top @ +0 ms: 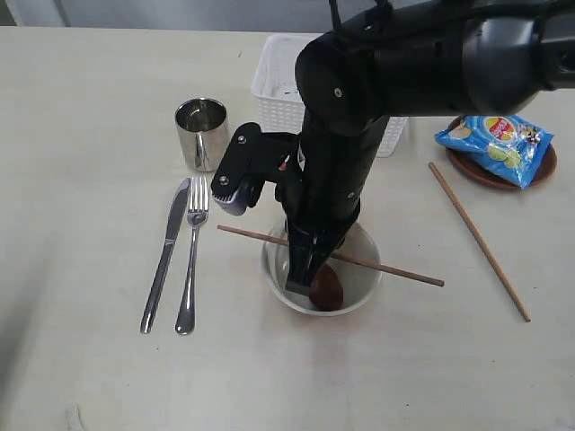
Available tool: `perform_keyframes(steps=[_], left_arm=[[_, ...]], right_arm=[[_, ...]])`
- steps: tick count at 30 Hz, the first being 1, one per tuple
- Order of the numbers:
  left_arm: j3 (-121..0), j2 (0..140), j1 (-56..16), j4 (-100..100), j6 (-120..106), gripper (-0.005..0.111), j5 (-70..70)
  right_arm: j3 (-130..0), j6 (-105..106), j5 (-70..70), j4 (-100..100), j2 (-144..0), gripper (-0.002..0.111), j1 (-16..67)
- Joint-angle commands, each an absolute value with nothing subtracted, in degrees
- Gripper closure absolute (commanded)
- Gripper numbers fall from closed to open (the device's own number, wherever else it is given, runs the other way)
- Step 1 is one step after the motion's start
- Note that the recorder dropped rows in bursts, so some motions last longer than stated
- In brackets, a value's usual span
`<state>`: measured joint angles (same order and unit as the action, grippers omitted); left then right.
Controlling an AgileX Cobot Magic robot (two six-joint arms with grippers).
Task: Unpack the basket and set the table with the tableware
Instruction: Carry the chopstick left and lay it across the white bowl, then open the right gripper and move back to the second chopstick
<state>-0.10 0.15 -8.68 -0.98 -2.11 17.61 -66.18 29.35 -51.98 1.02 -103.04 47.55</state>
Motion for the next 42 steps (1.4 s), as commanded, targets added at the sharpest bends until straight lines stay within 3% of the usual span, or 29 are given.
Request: perform_keyframes(steps=[1, 16, 21, 24, 36, 42], left_arm=[[0.00, 0.00, -8.60, -0.80, -1.92, 0.107, 17.15], [0.00, 0.00, -8.60, -0.80, -1.92, 0.107, 17.15], [0.00, 0.00, -8.60, -0.80, -1.92, 0.107, 17.15], [0.00, 0.00, -8.60, -0.80, -1.92, 0.107, 17.15], [0.00, 0.00, -8.60, -0.80, -1.92, 0.107, 17.15], [0.00, 0.00, -8.60, -1.20, -1.92, 0.107, 17.15]], right_arm=[[-66.55, 28.30, -51.55, 1.30, -103.00, 0.109, 47.60], [-66.55, 28.31, -51.89, 1.30, -103.00, 0.108, 47.60], [-66.55, 28.31, -51.89, 1.30, -103.00, 0.079, 47.60], [-66.55, 27.67, -51.89, 1.30, -103.00, 0.068, 47.60], [-66.55, 25.84, -54.68, 0.00, -98.14, 0.069, 47.60], [-66.55, 10.42, -60.39, -14.87, -92.63, 0.069, 47.40]])
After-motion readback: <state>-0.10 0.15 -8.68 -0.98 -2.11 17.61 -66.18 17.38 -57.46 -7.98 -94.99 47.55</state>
